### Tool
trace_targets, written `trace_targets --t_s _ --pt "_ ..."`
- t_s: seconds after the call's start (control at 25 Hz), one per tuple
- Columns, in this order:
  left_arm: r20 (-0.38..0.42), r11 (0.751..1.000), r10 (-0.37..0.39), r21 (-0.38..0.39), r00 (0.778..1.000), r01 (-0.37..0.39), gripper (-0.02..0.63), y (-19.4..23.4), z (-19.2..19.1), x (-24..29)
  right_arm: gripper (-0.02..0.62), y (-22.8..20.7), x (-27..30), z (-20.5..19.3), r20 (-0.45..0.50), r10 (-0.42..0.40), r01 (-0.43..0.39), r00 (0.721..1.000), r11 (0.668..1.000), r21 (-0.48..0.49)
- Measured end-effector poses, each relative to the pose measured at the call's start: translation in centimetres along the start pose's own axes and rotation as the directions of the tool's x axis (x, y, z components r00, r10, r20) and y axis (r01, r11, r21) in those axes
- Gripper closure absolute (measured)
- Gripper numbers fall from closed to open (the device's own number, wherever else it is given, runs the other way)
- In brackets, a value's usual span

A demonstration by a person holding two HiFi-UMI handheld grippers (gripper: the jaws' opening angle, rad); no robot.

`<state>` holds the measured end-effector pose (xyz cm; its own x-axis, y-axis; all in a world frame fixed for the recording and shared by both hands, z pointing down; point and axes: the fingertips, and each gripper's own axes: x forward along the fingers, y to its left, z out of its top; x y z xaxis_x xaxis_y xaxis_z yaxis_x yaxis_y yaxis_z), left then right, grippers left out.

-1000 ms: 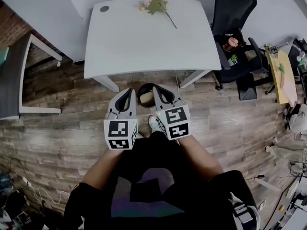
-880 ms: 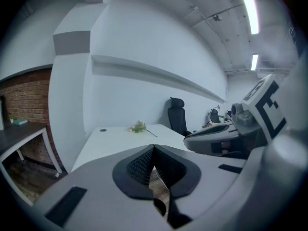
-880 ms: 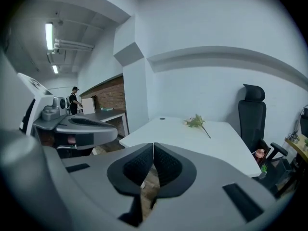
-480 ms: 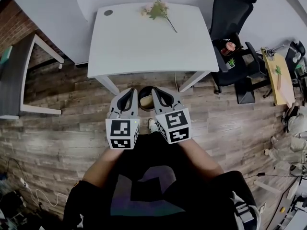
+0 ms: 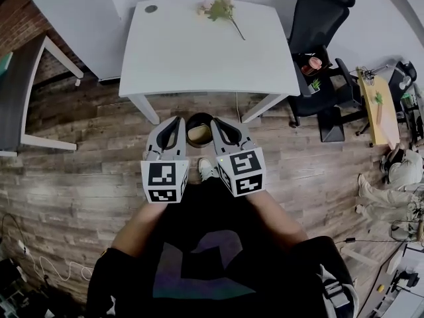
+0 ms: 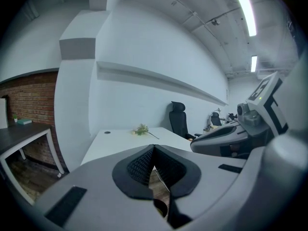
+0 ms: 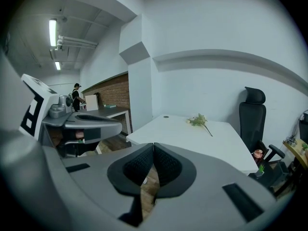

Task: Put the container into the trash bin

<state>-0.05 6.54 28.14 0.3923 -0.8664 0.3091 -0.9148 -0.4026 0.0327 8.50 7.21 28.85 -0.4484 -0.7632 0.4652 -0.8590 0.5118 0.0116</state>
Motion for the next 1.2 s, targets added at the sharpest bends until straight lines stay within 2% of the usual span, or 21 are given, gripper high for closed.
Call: trace_targets --t_s 0.2,0.4,0.6,0.76,0.92,1.08,1.2 --pt "0.020 0.997 0.082 -0.016 0.996 -0.082 0.598 2.9 -0.1 -1.2 0.578 1.7 0.4 -0.8 -0.038 0.059 -0.060 0.998 0.998 -0.032" --pt "0.014 0.978 0.205 -0.039 0.979 -0.204 0.598 5.5 -0.9 -2.8 0.577 3.6 2.4 -1.0 -0.047 0.173 -0.176 0.984 0.982 -0.075" --pt "-0.010 0.936 0.343 -0.076 0.939 -0.343 0.598 6.8 -1.9 -3.5 0.577 5.1 5.2 0.4 -0.038 0.326 -0.328 0.945 0.933 -0.148" --pt "-0.030 0.895 0.427 -0.127 0.904 -0.427 0.598 7.0 -2.1 -2.4 0.577 4.1 6.7 1.5 -0.046 0.407 -0.407 0.912 0.892 -0.197" --pt "-0.049 0.878 0.452 -0.152 0.890 -0.454 0.598 5.7 -1.8 0.1 0.577 0.8 7.9 1.7 -0.063 0.427 -0.431 0.902 0.880 -0.202" --pt "-0.064 0.878 0.453 -0.141 0.889 -0.458 0.598 4.1 -1.7 1.8 0.578 -2.1 8.5 1.3 -0.070 0.420 -0.425 0.905 0.887 -0.183" --pt "-0.067 0.880 0.451 -0.135 0.890 -0.456 0.598 3.8 -1.6 2.1 0.580 -2.6 8.4 1.5 -0.059 0.421 -0.424 0.905 0.888 -0.178"
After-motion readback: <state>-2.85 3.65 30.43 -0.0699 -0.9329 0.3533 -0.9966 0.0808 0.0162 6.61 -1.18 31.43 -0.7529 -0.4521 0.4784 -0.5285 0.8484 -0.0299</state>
